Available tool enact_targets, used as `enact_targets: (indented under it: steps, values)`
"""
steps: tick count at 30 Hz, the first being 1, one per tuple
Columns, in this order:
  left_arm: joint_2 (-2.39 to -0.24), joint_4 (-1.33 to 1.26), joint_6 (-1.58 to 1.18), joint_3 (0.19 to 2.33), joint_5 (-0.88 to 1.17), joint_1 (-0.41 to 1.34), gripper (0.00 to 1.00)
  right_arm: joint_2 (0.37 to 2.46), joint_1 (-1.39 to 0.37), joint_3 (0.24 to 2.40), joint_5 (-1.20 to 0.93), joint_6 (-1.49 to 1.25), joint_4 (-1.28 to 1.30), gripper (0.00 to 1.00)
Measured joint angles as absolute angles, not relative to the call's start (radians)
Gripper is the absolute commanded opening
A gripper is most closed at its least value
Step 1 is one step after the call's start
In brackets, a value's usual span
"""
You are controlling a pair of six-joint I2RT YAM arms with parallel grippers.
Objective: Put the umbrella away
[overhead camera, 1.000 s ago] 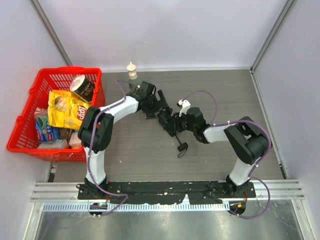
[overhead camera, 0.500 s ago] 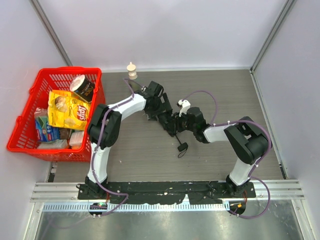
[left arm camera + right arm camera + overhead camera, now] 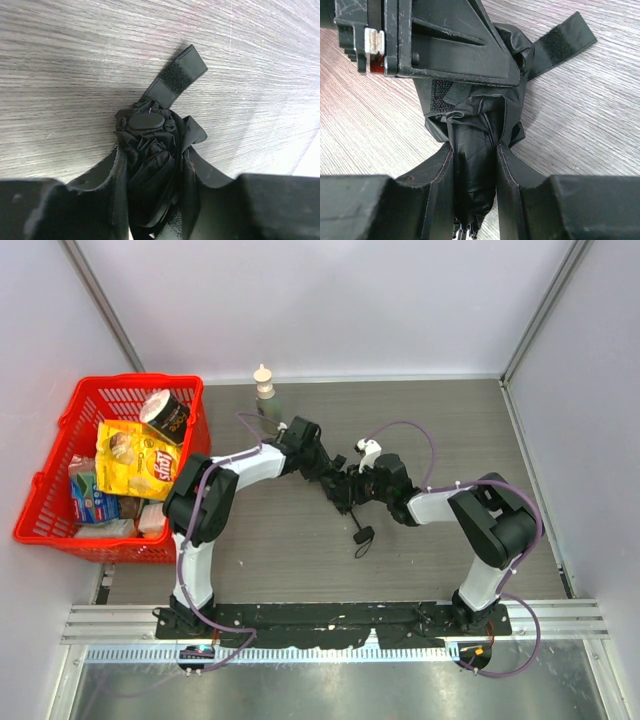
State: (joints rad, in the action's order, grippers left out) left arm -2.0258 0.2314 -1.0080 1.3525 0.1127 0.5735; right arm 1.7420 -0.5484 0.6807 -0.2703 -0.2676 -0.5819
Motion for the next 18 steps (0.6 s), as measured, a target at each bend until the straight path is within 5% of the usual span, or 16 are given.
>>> enact_targets:
  steps: [3,6,10,14,18]
  values:
    - [-2.017,0.193,-1.041,1.333,0.117,0.573,0.0,1.742,-0.548,0.68,-0.276,-0.28,-0.582,0.01]
    - [-2.003,0.158,-1.071,1.308,0.119,0.573,0.0,1.737,-0.553,0.68,-0.27,-0.289,-0.577,0.01]
    - [-1.979,0.08,-1.062,1.243,0.125,0.572,0.0,1.717,-0.568,0.681,-0.242,-0.292,-0.543,0.22]
    - [-1.952,0.022,-1.057,1.185,0.142,0.575,0.0,1.683,-0.579,0.68,-0.229,-0.31,-0.479,0.57]
    - [-1.924,-0.017,-1.061,1.132,0.148,0.58,0.0,1.644,-0.585,0.674,-0.231,-0.355,-0.4,0.72]
